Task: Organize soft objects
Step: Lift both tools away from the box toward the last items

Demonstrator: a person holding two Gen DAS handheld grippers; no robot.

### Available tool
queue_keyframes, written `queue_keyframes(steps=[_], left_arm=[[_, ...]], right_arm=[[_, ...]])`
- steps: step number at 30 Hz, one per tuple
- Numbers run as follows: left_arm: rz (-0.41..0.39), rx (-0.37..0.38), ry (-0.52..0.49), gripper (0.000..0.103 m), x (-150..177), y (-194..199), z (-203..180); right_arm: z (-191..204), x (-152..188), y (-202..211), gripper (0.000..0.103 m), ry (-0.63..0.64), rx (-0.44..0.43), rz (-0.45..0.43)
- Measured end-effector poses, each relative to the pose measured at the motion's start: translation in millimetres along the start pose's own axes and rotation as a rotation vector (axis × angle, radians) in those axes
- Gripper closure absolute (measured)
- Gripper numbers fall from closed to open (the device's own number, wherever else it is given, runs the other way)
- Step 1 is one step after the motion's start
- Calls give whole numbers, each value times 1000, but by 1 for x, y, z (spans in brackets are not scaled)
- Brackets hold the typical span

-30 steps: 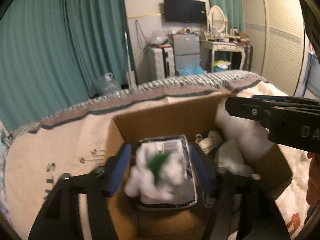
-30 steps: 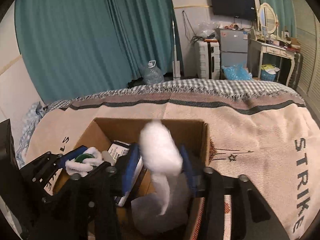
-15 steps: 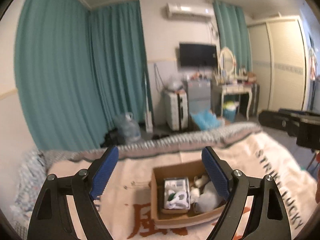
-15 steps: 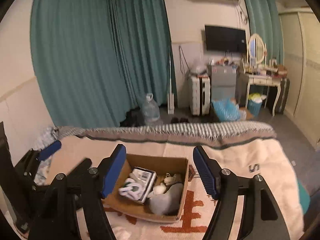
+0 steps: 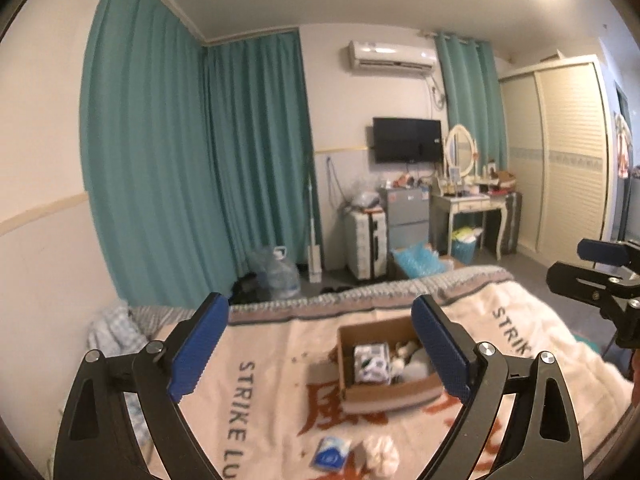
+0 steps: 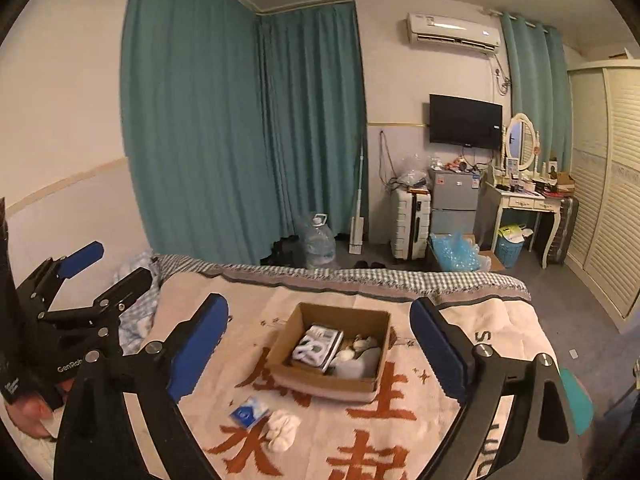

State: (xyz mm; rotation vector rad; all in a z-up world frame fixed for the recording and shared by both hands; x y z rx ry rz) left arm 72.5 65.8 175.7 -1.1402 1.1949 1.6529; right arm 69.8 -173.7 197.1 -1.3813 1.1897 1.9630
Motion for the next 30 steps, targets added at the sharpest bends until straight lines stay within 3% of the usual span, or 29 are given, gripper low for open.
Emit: queue_keyframes(steps=[5, 10, 21, 30], left_arm=[[34, 34, 0, 9, 33, -3, 16], [100, -8, -3, 9, 82, -22, 23], [305, -8, 40, 9, 193, -94, 6], [420, -20, -32, 9, 249, -155, -17]], right_arm=[[20, 37, -10, 10, 24, -35, 53], [28, 83, -44, 10, 68, -35, 124], [13, 195, -180, 11, -4, -120, 354], [-14, 281, -275, 29, -93, -146, 539]])
Point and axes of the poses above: each gripper's, at about its wrist camera, not at the fingertips, and y roughly against the way its jaws point, z to its left, x to its underside, the point moved 3 cm from there along -y, roughly the way its jaws point, and after that the axes turned 13 degrees about -x, right-handed, at the moved point
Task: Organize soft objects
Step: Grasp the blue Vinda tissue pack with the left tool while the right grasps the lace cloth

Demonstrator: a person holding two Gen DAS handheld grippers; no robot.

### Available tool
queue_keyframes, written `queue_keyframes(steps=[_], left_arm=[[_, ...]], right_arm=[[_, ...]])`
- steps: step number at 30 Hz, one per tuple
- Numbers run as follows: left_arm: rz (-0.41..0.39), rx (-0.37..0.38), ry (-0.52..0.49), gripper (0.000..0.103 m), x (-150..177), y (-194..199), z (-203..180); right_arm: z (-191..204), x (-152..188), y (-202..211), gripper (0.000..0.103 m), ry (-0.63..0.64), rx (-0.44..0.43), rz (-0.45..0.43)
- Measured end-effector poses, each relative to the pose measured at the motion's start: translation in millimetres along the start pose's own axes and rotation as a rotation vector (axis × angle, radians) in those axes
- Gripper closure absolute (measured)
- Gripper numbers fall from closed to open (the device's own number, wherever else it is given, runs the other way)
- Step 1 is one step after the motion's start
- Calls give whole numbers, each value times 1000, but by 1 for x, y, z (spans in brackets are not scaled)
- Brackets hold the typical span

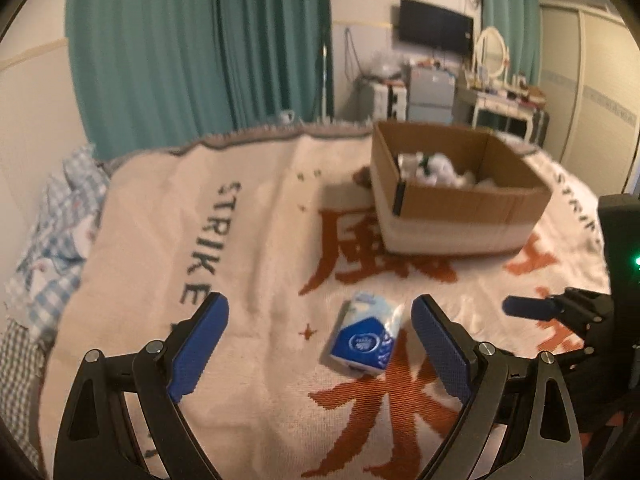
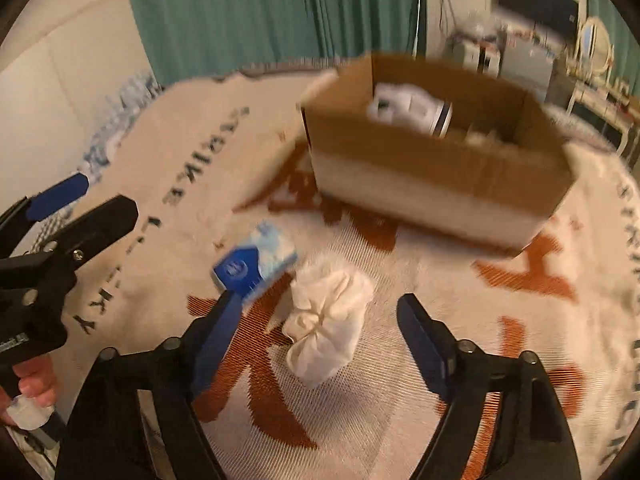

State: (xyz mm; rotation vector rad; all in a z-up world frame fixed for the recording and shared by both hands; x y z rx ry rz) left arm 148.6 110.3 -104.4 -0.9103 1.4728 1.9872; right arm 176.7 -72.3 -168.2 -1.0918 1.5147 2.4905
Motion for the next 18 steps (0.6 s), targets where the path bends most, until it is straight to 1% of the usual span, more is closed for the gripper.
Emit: queue_keyframes(steps=[2, 3, 4, 5, 6, 7, 9, 13, 17, 18], left_arm=[[19, 1, -25, 9, 5, -13, -7], [29, 3, -42, 9, 8, -20, -11], [36, 4, -55, 9, 10, -25, -14], [46, 6, -68, 9, 12, -31, -17], [60, 10, -81, 9, 15, -39, -20], [75, 15, -91, 9, 17, -44, -23], [106, 23, -96, 10, 20, -54, -28], [158, 92, -101, 10, 26, -69, -43], [193, 104, -105, 11, 30, -84, -51], [201, 108, -104, 14, 31, -86, -52]], right_arm=[[-7, 5, -20, 35, -6, -9, 33], [-10, 7, -27, 40, -8, -13, 47], [-13, 8, -33, 50, -9, -9, 57], [-15, 9, -36, 55, -10, -3, 59], [-20, 9, -37, 65, -11, 6, 49], [-23, 8, -37, 73, -16, 7, 38], [-30, 6, -32, 79, -40, -1, 6], [-45, -1, -14, 84, -68, 51, -60], [-57, -4, -6, 84, -101, 53, -89], [-57, -3, -4, 84, -103, 55, -87]])
Point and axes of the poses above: each gripper's, at about its wrist camera, not at the fingertips, and y roughly against the way its jaws point, z to its left, x to its underside, the point moved 3 cm from there along -y, roughly the way its jaws point, and after that the axes turned 13 degrees about -x, right-handed, at the moved point
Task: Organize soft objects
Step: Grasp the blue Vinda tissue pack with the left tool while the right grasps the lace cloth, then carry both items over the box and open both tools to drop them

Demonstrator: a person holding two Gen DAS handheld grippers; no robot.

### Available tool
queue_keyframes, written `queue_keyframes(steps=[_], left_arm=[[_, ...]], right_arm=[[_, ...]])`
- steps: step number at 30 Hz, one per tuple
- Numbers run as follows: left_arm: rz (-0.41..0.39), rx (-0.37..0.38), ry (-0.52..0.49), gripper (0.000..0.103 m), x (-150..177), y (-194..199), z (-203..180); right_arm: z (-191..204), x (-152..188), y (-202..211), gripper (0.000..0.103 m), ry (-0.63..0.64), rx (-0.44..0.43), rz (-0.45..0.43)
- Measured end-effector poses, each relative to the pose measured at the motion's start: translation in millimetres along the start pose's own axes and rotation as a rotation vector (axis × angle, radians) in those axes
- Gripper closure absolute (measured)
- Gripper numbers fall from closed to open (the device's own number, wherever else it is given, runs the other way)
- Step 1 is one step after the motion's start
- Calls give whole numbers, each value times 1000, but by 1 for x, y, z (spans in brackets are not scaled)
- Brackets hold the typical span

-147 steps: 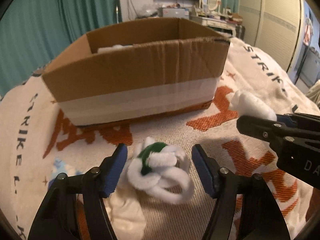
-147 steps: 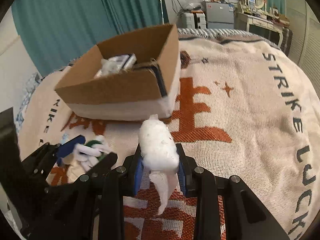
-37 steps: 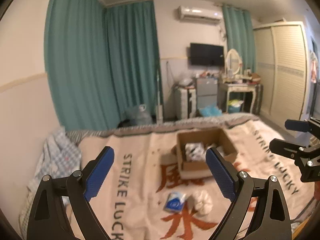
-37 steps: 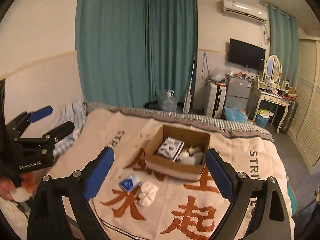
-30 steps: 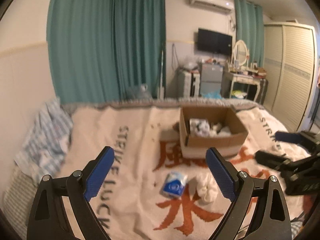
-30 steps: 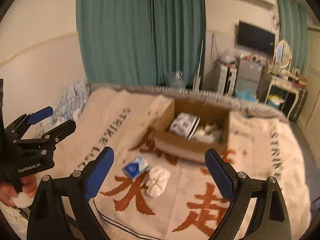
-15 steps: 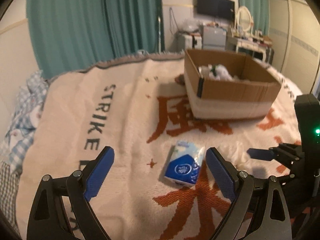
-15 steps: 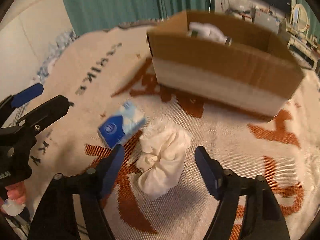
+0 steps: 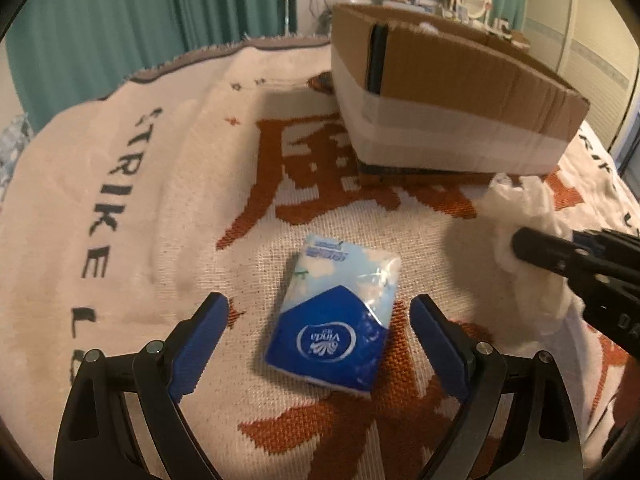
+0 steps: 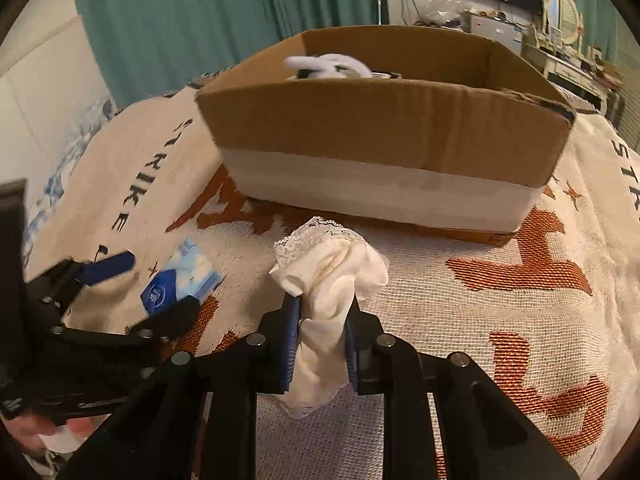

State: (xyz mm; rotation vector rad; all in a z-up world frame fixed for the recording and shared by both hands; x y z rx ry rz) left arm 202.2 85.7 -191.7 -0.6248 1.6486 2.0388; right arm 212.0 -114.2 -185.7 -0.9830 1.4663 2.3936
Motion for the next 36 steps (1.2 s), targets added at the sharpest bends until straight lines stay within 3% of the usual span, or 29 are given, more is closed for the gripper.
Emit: queue_keyframes(steps=[1, 2, 4, 11, 20, 28, 36], left_arm=[[8, 13, -1, 26, 0, -1, -1], [21, 30, -2, 29, 1, -3, -2], [32, 56, -3, 45, 4, -3, -4], [-13, 82, 10, 47, 12, 32, -6], [-82, 50, 15, 47, 10, 104, -10], [-240, 29, 14, 47, -10, 190, -7], [-412, 19, 3, 47, -43, 257, -5]], right_arm=[[-1, 1, -1, 84, -3, 3, 5], [-2, 2, -1, 84, -6, 2, 10], [-2, 3, -1, 84, -6, 2, 13], [3, 10, 10, 84, 20, -2, 30], [16, 15, 87, 84, 30, 17, -49], [41, 12, 175, 84, 51, 29, -164], [67, -17, 242, 84, 120, 37, -275]])
Point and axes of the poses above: each gripper's, at about its wrist camera, not at the fingertips, and y roughly against the way its jaws point, z to its left, x to its underside, the point moved 3 cm from there along -y, roughly the way its jaws point, and after that the axes turned 13 degrees about -x, right-handed, at the moved point
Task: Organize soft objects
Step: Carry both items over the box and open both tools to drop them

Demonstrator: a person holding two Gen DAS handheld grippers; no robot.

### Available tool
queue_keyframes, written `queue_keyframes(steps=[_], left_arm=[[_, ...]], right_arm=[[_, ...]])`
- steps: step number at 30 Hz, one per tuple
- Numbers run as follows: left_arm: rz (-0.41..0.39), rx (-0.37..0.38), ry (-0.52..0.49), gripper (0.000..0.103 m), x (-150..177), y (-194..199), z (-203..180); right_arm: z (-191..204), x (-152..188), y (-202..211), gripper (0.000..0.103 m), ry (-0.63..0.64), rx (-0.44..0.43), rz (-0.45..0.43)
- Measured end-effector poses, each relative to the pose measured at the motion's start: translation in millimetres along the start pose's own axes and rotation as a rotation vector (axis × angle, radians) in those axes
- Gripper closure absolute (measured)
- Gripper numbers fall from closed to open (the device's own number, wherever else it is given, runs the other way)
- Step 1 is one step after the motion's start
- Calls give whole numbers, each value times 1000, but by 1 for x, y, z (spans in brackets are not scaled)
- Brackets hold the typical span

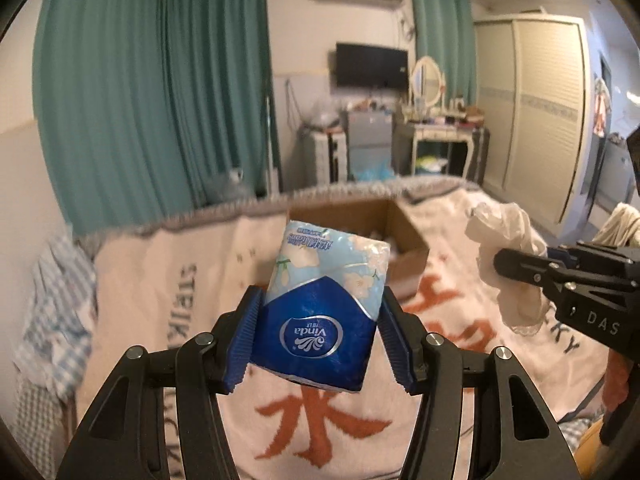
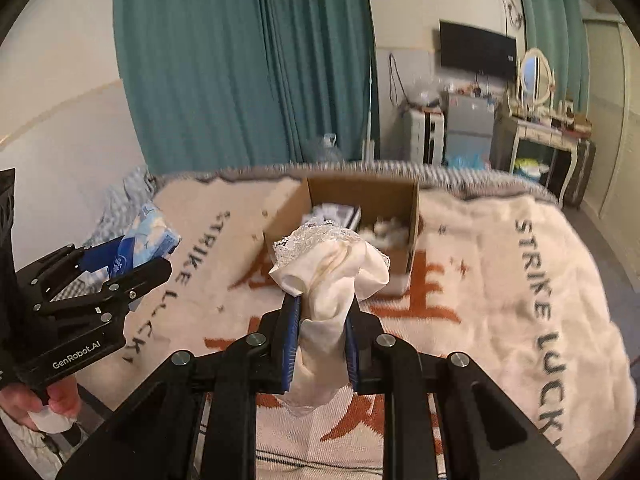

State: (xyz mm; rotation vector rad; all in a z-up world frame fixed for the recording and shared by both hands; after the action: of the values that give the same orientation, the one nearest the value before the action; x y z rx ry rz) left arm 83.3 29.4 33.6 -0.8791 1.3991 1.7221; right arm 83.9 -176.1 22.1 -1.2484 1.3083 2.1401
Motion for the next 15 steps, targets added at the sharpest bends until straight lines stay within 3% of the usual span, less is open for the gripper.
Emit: queue_keyframes(steps=[9, 15], left_arm=[[-73, 13, 12, 47, -50, -18, -3], [-91, 9, 5, 47, -81, -63, -16]], right_arm=[[4, -74, 20, 84, 86, -1, -86], [-23, -118, -13, 84, 95, -14, -96]])
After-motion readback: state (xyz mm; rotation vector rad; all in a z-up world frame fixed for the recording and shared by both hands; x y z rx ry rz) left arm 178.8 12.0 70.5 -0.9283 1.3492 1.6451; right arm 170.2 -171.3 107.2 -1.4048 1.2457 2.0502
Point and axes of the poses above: each gripper's, at about its wrist camera, not at the fingertips, and y roughly against the way its jaws point, z to its left, x to its underside, the point moved 3 cm from there along -y, roughly the way its jaws point, and after that the axes turned 13 degrees about -x, right-handed, at the moved point
